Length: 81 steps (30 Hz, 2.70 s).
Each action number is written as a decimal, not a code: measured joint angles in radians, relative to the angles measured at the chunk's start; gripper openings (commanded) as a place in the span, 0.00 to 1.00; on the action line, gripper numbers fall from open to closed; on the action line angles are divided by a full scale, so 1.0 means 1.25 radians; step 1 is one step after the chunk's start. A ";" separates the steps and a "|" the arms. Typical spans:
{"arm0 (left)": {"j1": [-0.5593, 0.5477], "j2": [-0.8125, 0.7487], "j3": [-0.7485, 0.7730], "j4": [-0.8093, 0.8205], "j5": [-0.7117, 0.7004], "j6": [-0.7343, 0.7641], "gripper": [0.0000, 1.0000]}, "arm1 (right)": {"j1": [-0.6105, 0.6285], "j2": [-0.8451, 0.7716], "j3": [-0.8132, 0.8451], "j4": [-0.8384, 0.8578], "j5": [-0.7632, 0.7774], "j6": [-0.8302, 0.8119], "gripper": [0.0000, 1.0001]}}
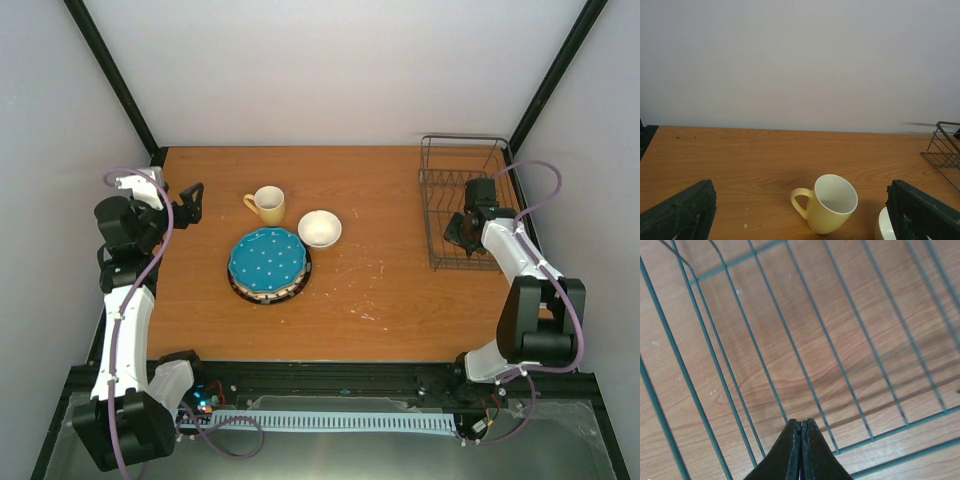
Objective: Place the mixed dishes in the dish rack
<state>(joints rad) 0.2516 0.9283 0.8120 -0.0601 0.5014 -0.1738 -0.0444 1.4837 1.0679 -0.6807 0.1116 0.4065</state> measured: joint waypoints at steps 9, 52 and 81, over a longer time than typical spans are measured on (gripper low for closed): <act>0.000 -0.002 0.000 0.001 -0.003 0.000 0.93 | 0.005 0.071 -0.034 0.024 -0.092 -0.008 0.03; 0.000 -0.041 -0.048 0.024 0.001 -0.009 0.93 | 0.335 -0.089 -0.169 -0.222 -0.186 0.020 0.03; 0.000 -0.041 -0.048 0.023 -0.036 0.001 0.93 | 0.328 0.255 0.169 -0.113 0.032 -0.042 0.03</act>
<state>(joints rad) 0.2516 0.8772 0.7525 -0.0307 0.4561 -0.1722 0.3656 1.8030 1.2797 -0.8223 0.1520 0.3534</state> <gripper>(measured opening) 0.931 0.029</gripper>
